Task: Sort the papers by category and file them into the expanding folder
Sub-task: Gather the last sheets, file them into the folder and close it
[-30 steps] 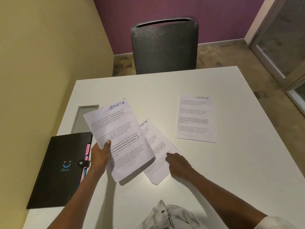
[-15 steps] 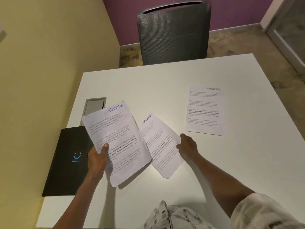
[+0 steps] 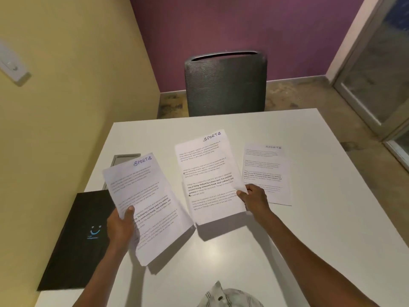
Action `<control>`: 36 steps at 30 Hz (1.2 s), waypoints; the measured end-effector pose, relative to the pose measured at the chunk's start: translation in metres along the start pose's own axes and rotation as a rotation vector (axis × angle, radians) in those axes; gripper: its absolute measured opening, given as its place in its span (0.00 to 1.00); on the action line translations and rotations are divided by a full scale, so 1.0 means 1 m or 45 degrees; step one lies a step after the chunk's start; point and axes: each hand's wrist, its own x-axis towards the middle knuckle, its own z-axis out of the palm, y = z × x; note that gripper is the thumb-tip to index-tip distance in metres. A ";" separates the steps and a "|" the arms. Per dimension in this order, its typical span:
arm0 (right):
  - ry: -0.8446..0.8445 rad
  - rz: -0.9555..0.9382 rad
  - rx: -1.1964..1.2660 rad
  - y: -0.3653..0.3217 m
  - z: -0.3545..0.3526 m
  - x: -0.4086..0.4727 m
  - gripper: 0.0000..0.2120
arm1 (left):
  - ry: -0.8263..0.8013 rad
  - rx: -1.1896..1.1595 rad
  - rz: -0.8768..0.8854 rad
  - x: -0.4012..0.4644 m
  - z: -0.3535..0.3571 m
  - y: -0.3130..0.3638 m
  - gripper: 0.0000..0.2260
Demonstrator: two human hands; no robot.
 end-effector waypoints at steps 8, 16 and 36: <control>-0.047 -0.025 0.120 -0.024 -0.013 -0.017 0.03 | -0.022 -0.101 -0.052 -0.015 0.017 0.020 0.12; -0.190 0.001 0.090 -0.023 -0.005 -0.038 0.04 | -0.286 -0.213 -0.154 -0.036 0.040 0.040 0.04; -0.372 -0.017 0.232 -0.028 -0.005 -0.045 0.13 | -0.591 -0.666 -0.448 -0.075 0.106 0.072 0.29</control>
